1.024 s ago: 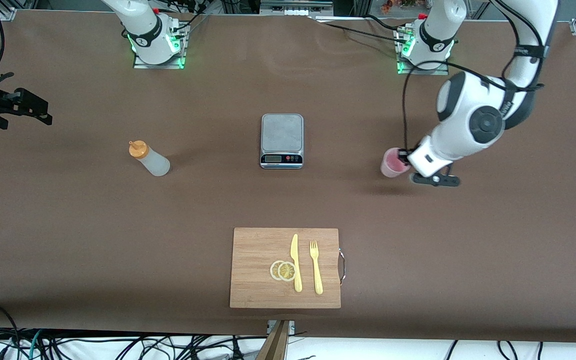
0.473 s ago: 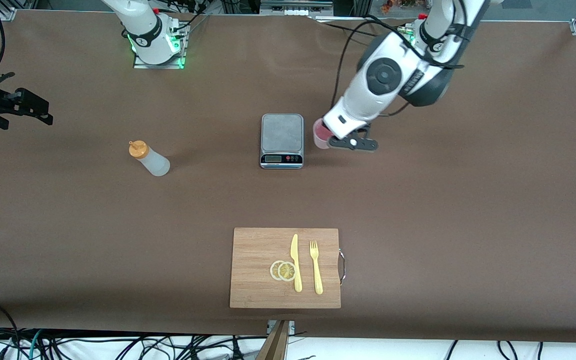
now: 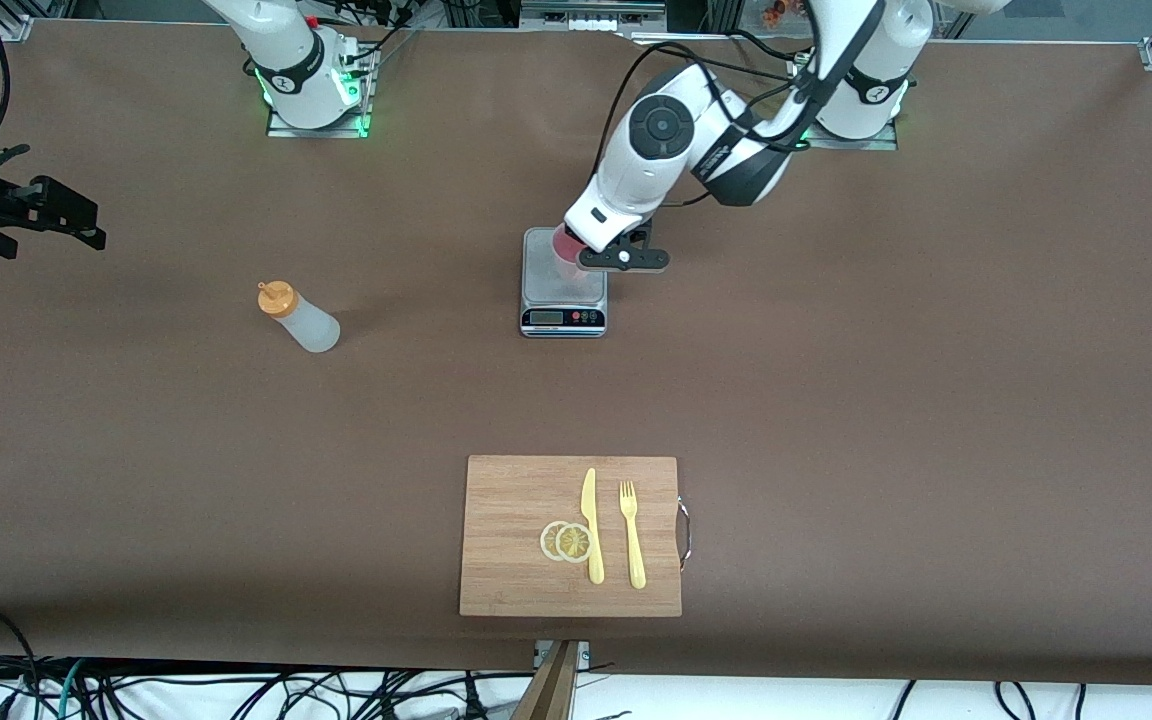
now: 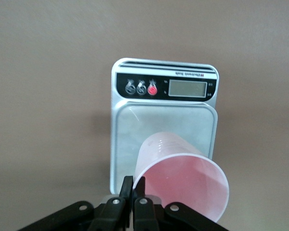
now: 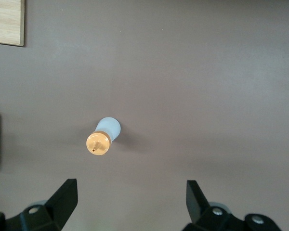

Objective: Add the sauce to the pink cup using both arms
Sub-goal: 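Carry the pink cup with the left gripper onto the scale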

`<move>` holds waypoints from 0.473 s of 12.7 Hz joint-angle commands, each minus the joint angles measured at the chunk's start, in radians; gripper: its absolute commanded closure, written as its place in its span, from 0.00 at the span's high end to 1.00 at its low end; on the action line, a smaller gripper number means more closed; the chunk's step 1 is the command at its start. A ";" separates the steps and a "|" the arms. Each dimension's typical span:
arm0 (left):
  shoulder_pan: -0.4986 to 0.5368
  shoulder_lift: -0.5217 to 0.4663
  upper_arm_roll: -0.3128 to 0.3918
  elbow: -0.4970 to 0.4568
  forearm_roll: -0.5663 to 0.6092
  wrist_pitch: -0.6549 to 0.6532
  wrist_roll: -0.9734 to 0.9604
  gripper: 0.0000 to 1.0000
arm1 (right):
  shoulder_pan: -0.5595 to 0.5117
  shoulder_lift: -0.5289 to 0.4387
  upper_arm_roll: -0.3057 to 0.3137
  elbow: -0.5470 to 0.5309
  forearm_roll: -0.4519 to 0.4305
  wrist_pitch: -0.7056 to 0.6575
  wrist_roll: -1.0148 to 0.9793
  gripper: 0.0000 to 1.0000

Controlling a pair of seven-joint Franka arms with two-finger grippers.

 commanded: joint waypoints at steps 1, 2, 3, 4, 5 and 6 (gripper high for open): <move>-0.023 0.028 0.007 0.010 0.005 0.023 -0.041 0.00 | -0.003 -0.020 0.006 -0.014 0.003 -0.013 -0.003 1.00; -0.028 0.035 0.007 0.010 0.027 0.024 -0.063 0.00 | -0.003 -0.020 0.004 -0.014 0.003 -0.015 -0.003 1.00; -0.033 0.045 0.007 0.010 0.048 0.032 -0.088 0.00 | -0.003 -0.020 0.004 -0.014 0.003 -0.018 -0.001 1.00; -0.034 0.049 0.007 0.010 0.062 0.043 -0.102 0.00 | -0.003 -0.020 0.003 -0.014 0.003 -0.021 -0.001 1.00; -0.034 0.054 0.005 0.012 0.061 0.043 -0.102 0.14 | -0.003 -0.020 0.002 -0.014 0.003 -0.021 0.000 1.00; -0.030 0.051 0.007 0.012 0.053 0.041 -0.102 0.57 | -0.003 -0.020 0.004 -0.014 0.003 -0.021 0.001 1.00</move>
